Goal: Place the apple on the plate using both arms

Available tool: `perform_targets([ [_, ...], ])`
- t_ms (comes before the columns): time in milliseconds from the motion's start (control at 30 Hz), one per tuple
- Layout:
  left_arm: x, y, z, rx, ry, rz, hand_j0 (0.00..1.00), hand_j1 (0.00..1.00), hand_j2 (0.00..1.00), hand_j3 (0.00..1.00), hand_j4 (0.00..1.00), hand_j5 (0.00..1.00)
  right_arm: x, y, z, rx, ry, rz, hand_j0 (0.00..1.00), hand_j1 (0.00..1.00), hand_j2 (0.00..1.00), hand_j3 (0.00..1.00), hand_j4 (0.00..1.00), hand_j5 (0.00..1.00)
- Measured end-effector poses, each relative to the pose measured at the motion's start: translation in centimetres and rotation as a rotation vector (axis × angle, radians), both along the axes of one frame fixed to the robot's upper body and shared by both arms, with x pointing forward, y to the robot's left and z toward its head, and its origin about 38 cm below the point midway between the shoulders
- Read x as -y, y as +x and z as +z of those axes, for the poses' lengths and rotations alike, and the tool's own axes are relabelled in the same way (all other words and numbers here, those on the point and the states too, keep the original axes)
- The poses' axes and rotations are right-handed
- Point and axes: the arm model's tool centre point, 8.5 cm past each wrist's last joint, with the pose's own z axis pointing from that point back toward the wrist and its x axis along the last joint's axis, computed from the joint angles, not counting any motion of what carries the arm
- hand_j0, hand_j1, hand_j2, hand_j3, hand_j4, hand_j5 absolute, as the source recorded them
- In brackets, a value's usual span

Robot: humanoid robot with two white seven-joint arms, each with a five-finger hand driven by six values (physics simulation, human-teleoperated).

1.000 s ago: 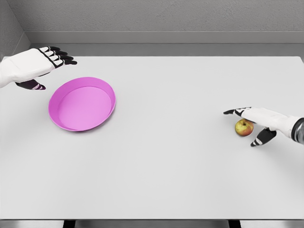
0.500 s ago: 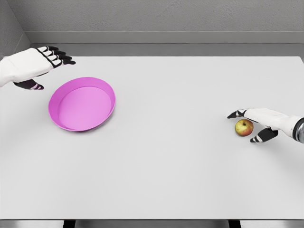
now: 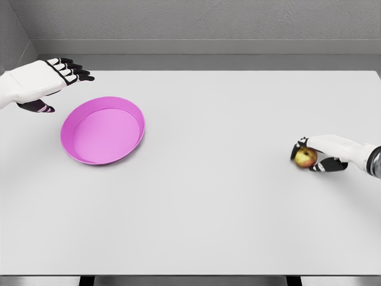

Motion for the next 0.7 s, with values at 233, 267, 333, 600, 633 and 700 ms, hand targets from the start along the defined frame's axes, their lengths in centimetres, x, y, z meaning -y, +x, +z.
perform_targets([
  [233,0.0,0.0,0.0,0.000,0.000,0.000,1.00,1.00,1.00,1.00,1.00,1.00,-0.3,0.4,0.8,0.022,0.001,0.012,0.43,0.43,0.43,0.43,0.43,0.43],
  [267,0.0,0.0,0.0,0.000,0.000,0.000,1.00,1.00,1.00,1.00,1.00,1.00,-0.4,0.5,1.0,0.028,0.001,0.014,0.43,0.43,0.43,0.43,0.43,0.43],
  [333,0.0,0.0,0.0,0.000,0.000,0.000,1.00,1.00,1.00,1.00,1.00,1.00,-0.5,0.7,1.5,0.041,0.002,0.018,0.43,0.43,0.43,0.43,0.43,0.43],
  [600,0.0,0.0,0.0,0.000,0.000,0.000,1.00,1.00,1.00,1.00,1.00,1.00,-2.2,1.7,2.7,0.079,0.039,0.046,0.42,0.42,0.42,0.42,0.42,0.42],
  [633,0.0,0.0,0.0,0.000,0.000,0.000,1.00,1.00,1.00,1.00,1.00,1.00,-2.6,1.8,2.7,0.081,0.046,0.053,0.41,0.41,0.41,0.41,0.41,0.41],
  [700,0.0,0.0,0.0,0.000,0.000,0.000,1.00,1.00,1.00,1.00,1.00,1.00,-3.4,2.0,3.1,0.089,0.061,0.068,0.41,0.41,0.41,0.41,0.41,0.41],
])
